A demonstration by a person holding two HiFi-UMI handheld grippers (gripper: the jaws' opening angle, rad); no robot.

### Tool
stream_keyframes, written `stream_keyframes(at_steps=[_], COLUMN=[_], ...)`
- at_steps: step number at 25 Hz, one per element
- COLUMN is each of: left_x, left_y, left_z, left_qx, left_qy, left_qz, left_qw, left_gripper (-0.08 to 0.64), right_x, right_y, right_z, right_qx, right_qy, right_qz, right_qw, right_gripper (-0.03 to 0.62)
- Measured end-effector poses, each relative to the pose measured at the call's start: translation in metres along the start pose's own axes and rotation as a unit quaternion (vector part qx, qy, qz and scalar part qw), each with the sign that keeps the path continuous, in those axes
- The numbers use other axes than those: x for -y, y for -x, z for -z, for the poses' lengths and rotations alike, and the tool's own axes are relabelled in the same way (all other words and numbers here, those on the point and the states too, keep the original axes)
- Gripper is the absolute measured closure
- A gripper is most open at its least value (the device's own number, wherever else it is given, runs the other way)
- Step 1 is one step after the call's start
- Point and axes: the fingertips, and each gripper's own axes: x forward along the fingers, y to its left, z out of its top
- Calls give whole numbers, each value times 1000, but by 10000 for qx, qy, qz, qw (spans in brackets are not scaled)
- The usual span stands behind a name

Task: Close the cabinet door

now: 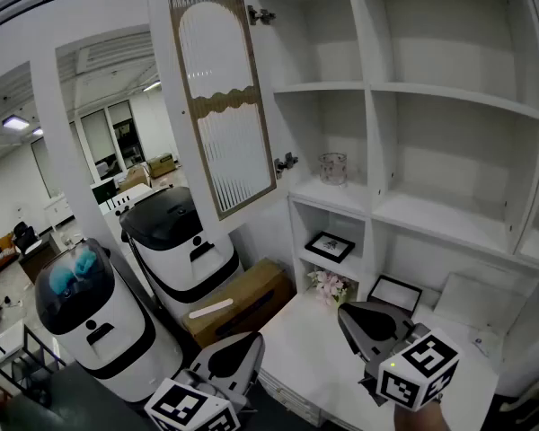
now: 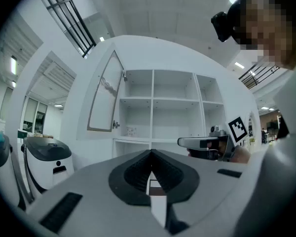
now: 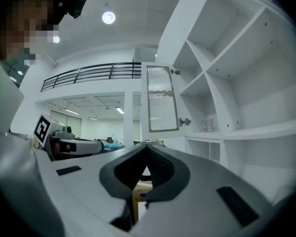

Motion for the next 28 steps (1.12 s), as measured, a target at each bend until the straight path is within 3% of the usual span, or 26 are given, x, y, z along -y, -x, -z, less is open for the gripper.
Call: stream_keyframes(at_steps=[28], left_x=[21], left_y=[-8], left_z=[-1], left_qx=[36], left_qy=[-9], left_qz=[-21], left_qw=[10000], left_gripper=[557], right_x=[10], right_y=[15], right_z=[1], right_qx=[-50], right_qy=[-120], right_qz=[-131], right_qw=[9998], right_gripper=[588])
